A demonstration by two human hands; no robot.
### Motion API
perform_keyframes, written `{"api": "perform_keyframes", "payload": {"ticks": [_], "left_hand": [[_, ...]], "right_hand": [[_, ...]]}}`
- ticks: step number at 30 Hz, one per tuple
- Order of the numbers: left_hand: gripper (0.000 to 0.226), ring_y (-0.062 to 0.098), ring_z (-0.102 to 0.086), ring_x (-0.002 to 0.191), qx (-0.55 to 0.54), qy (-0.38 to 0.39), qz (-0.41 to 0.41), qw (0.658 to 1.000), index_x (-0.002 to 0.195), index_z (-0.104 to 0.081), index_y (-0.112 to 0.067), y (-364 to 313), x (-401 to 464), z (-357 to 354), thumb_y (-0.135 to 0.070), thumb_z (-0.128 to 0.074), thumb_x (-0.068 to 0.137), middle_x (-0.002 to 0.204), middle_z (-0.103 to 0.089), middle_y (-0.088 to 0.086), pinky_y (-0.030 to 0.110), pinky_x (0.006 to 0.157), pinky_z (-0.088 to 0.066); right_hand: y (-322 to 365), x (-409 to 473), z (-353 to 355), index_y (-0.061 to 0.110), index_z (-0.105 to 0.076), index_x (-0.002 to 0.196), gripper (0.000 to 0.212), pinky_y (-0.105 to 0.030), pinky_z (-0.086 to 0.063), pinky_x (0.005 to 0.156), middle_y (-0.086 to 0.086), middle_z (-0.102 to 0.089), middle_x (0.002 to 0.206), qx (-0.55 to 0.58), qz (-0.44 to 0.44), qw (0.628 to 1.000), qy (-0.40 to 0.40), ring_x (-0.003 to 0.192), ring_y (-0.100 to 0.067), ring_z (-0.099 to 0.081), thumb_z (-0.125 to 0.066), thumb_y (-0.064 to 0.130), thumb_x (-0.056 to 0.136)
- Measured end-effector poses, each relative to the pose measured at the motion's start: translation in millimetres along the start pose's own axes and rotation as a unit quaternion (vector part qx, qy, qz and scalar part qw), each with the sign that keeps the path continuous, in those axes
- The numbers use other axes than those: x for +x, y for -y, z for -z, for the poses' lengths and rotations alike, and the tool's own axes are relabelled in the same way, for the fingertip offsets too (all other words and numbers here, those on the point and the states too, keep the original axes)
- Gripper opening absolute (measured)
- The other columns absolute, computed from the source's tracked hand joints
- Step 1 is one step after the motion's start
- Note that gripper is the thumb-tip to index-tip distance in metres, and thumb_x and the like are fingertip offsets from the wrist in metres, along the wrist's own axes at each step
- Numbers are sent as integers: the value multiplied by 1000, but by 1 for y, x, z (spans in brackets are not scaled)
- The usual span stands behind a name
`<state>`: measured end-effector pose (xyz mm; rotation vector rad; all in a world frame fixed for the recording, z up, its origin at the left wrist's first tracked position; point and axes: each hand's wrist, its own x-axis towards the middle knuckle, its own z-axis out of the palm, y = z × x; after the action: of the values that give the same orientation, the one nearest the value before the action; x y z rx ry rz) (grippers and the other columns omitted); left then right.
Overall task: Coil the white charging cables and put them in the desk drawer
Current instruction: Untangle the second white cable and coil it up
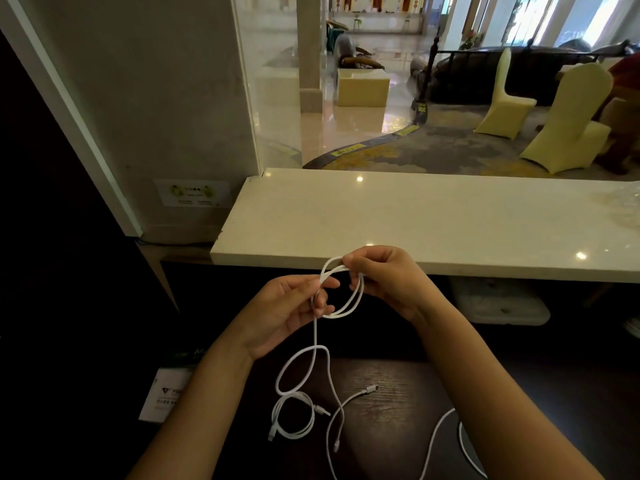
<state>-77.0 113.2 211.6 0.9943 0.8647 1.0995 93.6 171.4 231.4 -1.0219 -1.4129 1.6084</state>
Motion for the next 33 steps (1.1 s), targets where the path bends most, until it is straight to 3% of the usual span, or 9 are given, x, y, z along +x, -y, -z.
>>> {"api": "perform_keyframes", "payload": {"ticks": [3, 6, 9, 12, 15, 20, 25, 30, 33], "left_hand": [[24, 4, -51, 49, -55, -21, -18, 998, 85, -70, -8, -1, 4, -5, -18, -48, 83, 54, -52, -5, 22, 70, -54], [28, 2, -50, 46, -189, -58, -47, 979, 74, -74, -12, 0, 10, -5, -19, -48, 80, 53, -52, -6, 20, 64, -55], [29, 2, -55, 49, -229, -87, -68, 967, 73, -75, -15, 0, 15, 1, -21, -48, 80, 55, -57, -7, 19, 64, -55], [28, 3, -59, 52, -244, -113, -68, 961, 75, -75, -14, 1, 15, 6, -20, -49, 81, 57, -61, -6, 19, 63, -55], [31, 2, -57, 52, -270, -119, -73, 952, 84, -72, -10, 1, 14, 10, -16, -42, 91, 58, -59, -7, 20, 63, -55], [22, 2, -50, 49, -282, -112, -88, 949, 98, -60, -8, 1, 14, 18, -16, -45, 85, 57, -53, -9, 20, 66, -55], [26, 3, -49, 47, -303, -121, -93, 941, 79, -73, -13, 3, 18, 21, -18, -48, 82, 55, -51, -7, 19, 63, -55], [40, 4, -52, 48, -311, -185, -82, 929, 69, -74, -12, 6, 19, 32, -16, -42, 93, 53, -54, -6, 19, 60, -55], [48, 3, -55, 47, -334, -247, -78, 906, 62, -74, -11, 7, 18, 45, -15, -41, 96, 50, -56, -4, 19, 59, -56]], "right_hand": [[-1, 1, 0, 3, -68, 87, 23, -22, -53, 65, -2, -63, 65, 53, -9, 998, -9, 61, -13, -58, -53, 21, 91], [-11, 0, -2, 6, -63, 104, 51, -31, -51, 81, -9, -70, 85, 131, -79, 987, 57, 79, -21, -66, -33, 45, 94], [-35, -10, -10, 14, -61, 112, 46, -38, -44, 98, -10, -70, 96, 10, -102, 982, 162, 96, -24, -65, -31, 43, 95], [-49, -21, -10, 16, -66, 92, 24, -23, -51, 68, 1, -55, 65, -20, -73, 971, 226, 62, -10, -55, -43, 22, 96], [-53, -27, 7, 15, -65, 75, 25, -14, -30, 47, 7, -34, 51, -2, -83, 969, 231, 46, -4, -30, -47, 21, 92], [-69, -28, 43, 16, -68, 76, 22, -19, -25, 48, 9, -36, 50, -78, -114, 960, 243, 47, -6, -28, -52, 24, 88], [-71, -26, 68, 16, -70, 71, 21, -17, -22, 45, 10, -36, 47, -37, -129, 966, 222, 44, -4, -27, -68, 35, 78], [-66, -24, 88, 13, -73, 67, 41, -13, -33, 48, 5, -47, 47, 10, -35, 990, 136, 46, -3, -38, -83, 51, 55], [-54, -28, 97, 18, -74, 64, 20, -13, -40, 53, 3, -63, 58, -68, 3, 988, 137, 52, -2, -49, -80, 37, 65]]}}
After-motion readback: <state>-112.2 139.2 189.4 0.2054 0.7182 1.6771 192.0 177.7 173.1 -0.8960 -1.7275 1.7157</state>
